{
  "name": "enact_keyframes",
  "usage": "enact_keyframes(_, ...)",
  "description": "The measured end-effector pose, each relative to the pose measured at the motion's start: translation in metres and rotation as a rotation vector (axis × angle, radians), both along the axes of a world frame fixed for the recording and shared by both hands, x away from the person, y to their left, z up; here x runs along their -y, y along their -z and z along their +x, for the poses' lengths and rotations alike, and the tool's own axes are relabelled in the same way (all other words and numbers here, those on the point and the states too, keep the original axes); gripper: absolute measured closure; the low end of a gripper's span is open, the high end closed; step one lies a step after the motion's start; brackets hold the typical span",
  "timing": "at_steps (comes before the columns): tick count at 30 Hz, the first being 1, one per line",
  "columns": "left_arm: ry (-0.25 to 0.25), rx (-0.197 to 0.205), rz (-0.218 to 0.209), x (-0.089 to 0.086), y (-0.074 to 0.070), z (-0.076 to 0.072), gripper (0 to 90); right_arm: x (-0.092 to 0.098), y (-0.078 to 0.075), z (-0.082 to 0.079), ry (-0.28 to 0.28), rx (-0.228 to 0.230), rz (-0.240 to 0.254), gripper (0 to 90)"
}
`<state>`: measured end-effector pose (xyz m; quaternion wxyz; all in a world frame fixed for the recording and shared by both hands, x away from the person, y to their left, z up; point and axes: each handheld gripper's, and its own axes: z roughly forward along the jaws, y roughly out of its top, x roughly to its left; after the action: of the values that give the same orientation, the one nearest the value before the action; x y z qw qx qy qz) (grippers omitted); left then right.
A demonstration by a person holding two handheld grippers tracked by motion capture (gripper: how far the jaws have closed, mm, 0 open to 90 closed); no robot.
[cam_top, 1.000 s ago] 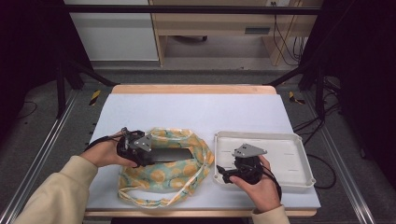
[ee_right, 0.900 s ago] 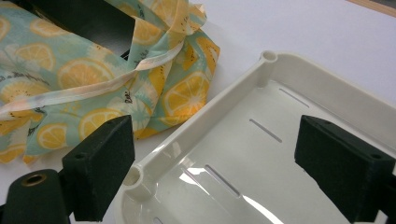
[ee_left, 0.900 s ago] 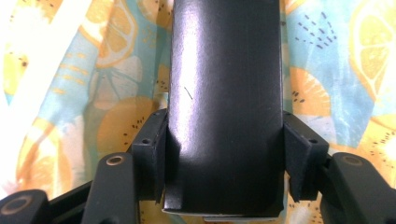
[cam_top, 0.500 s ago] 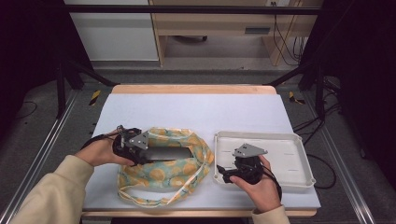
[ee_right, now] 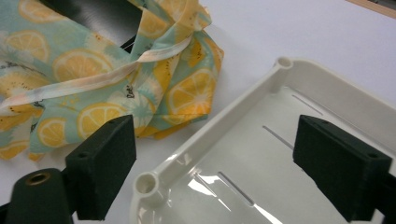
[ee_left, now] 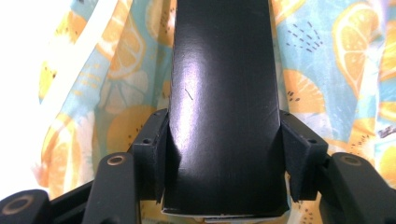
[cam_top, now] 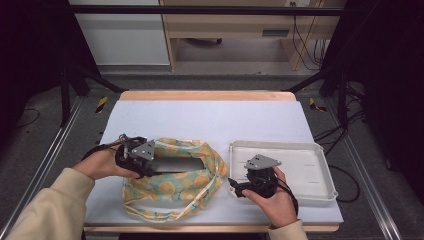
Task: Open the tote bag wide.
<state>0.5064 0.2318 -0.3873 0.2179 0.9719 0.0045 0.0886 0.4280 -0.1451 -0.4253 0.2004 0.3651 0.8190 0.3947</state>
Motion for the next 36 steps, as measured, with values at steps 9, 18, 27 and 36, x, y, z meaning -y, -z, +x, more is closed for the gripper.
enact_keyframes(9, 0.000, 0.015, -0.018, -0.002, -0.003, 0.000, 42.8, -0.016, -0.001, 0.000, -0.042, -0.004, -0.012, 16.5)
enact_keyframes(18, 0.005, -0.003, -0.023, -0.002, 0.003, 0.001, 42.9, -0.035, -0.010, 0.000, -0.111, 0.037, -0.003, 40.1)
enact_keyframes(27, -0.004, -0.007, -0.042, -0.007, -0.002, 0.002, 43.0, -0.062, -0.015, 0.001, -0.213, 0.051, -0.033, 55.4)
enact_keyframes(36, 0.001, -0.008, -0.055, -0.008, -0.004, 0.001, 43.0, -0.076, -0.008, 0.007, -0.235, 0.032, -0.062, 58.2)
